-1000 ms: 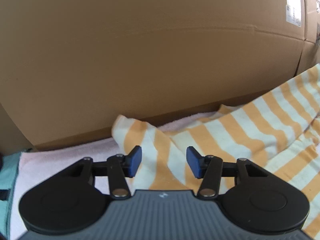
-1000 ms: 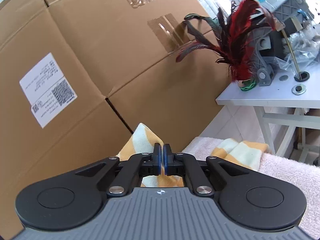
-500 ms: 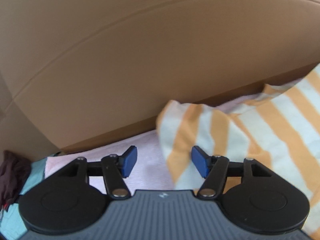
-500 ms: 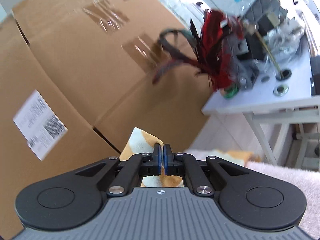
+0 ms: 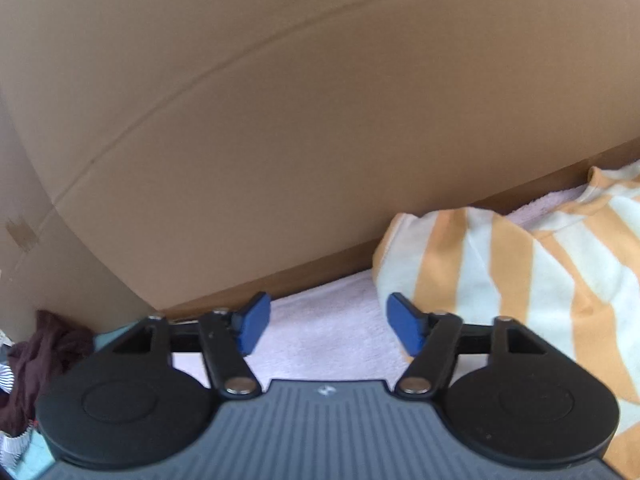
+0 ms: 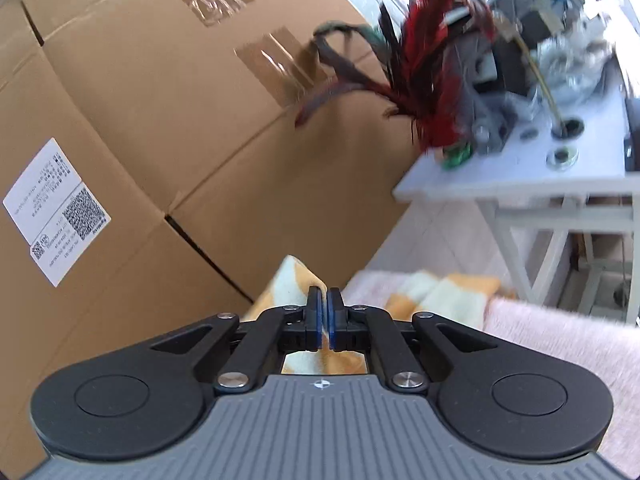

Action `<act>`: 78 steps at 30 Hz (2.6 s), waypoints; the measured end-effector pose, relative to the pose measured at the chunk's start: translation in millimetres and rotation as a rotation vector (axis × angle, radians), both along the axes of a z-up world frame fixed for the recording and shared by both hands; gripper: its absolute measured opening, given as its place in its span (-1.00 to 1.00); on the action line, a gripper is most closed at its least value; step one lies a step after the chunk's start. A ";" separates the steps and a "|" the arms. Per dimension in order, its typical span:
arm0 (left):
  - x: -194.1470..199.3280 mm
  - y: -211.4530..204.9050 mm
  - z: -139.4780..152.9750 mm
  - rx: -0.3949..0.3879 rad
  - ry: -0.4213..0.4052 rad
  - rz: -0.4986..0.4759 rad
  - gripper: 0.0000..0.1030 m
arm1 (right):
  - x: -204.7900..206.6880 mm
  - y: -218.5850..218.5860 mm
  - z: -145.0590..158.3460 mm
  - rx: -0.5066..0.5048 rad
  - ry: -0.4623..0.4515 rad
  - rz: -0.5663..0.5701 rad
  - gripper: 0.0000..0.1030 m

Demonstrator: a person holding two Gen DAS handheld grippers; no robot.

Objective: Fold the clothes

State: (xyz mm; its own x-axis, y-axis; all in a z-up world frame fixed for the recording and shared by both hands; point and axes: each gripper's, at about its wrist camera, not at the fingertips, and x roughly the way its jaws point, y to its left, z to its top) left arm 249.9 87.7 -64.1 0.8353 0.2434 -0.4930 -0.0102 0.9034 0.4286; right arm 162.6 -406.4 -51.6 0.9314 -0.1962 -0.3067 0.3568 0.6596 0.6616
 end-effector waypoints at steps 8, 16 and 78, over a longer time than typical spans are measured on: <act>-14.0 3.4 23.6 -0.122 0.005 -0.095 0.13 | -11.4 6.1 9.6 -0.026 -0.127 0.009 -0.92; 13.0 -22.0 0.9 -0.061 0.019 -0.083 -0.09 | -21.0 4.8 14.2 -0.063 -0.130 -0.067 -0.92; -34.3 -8.8 11.6 -0.370 0.038 -0.117 0.53 | 4.6 7.9 -12.4 -0.340 0.298 0.048 -0.92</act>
State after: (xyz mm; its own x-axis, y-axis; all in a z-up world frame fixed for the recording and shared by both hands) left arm 215.5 78.8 -52.5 0.8261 -0.0522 -0.5611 0.1113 0.9912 0.0717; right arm 167.1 -398.5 -64.0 0.8228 -0.2910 -0.4881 0.4624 0.8421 0.2775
